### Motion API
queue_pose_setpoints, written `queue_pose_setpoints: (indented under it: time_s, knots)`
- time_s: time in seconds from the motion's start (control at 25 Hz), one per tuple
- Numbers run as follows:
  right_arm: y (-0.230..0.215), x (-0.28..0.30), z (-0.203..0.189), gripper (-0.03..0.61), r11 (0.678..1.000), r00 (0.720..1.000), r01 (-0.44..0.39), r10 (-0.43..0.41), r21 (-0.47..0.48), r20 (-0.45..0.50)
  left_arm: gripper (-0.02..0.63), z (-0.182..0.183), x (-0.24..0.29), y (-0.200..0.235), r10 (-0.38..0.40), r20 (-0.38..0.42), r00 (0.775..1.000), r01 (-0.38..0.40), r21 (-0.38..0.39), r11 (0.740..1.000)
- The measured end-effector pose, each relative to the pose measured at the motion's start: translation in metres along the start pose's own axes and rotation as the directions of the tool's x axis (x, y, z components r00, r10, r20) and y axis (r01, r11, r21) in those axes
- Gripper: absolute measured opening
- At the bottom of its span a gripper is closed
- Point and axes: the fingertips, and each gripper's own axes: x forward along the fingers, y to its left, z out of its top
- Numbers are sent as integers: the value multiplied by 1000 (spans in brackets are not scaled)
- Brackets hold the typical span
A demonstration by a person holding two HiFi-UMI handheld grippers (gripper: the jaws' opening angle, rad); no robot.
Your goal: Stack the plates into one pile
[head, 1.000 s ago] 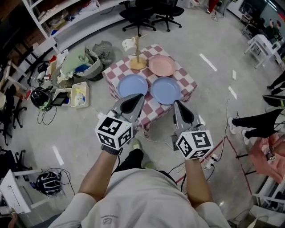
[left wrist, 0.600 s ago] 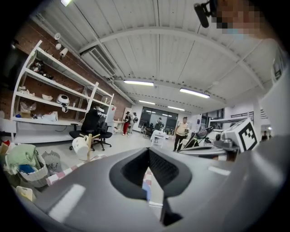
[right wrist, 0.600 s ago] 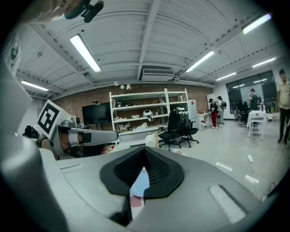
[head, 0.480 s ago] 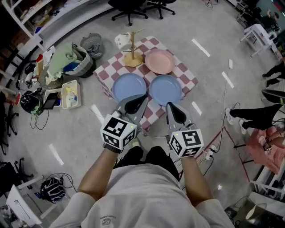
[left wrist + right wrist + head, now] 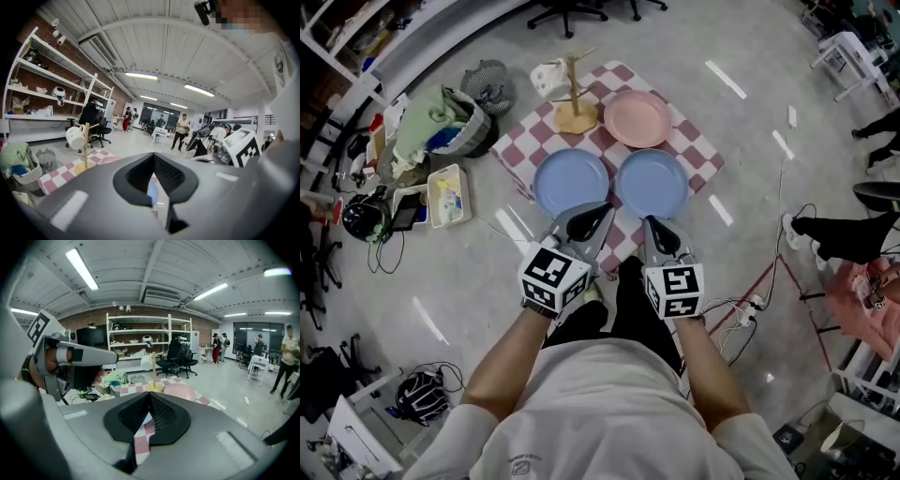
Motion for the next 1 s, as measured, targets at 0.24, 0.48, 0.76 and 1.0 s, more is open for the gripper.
queue_pose_setpoints:
  time_s: [0.24,0.48,0.76,1.0]
  knots:
    - [-4,46,-48,11,997,992,-53,45,-60,-122,6,-22,26,22,28,-37,999,-29,-25,999]
    - [-11,99,-122,49,989,958,-108,75,-105,-276,6,-55,55,44,46,-100,994,-53,-66,996]
    - [-21,148,-190,80,956,916,-162,55,-242,-397,6,-98,75,67,71,-156,985,-91,-127,988]
    - [-25,174,-236,83,899,894,-214,24,-381,-446,6,-126,82,78,87,-188,978,-119,-166,979]
